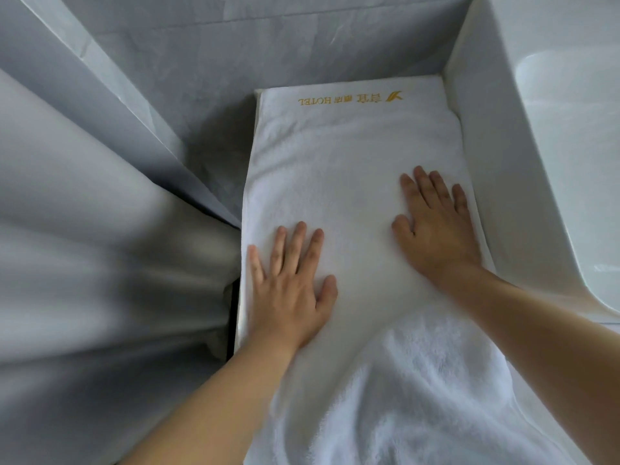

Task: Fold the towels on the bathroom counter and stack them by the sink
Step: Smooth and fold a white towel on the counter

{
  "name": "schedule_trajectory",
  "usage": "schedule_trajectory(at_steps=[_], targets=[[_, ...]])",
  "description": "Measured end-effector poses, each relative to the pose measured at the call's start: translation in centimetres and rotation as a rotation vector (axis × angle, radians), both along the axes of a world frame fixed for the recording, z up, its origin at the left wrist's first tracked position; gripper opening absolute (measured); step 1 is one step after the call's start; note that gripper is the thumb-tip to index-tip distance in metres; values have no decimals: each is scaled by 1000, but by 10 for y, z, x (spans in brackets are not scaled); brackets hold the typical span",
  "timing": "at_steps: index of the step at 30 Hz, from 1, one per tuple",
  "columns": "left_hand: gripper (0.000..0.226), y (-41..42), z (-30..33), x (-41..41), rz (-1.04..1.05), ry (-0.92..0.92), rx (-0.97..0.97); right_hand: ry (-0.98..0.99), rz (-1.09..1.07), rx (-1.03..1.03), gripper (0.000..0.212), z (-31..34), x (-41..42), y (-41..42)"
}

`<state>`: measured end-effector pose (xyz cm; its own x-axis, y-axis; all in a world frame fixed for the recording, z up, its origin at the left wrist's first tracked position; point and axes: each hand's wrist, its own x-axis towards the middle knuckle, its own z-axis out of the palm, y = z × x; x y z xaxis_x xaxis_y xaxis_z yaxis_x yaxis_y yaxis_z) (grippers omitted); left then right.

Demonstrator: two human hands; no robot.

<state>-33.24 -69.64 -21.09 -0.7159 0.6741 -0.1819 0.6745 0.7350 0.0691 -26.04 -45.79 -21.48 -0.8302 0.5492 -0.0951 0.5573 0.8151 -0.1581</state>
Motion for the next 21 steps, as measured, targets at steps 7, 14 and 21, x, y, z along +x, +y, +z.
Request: schedule_trajectory(at_steps=[7, 14, 21], targets=[[73, 0, -7, -1, 4, 32, 53, 11, 36, -4, 67, 2, 0, 1], [73, -1, -7, -1, 20, 28, 96, 29, 157, -37, 66, 28, 12, -41], [70, -1, -16, -3, 24, 82, 131, -61, 167, -83, 66, 2, 62, -71]])
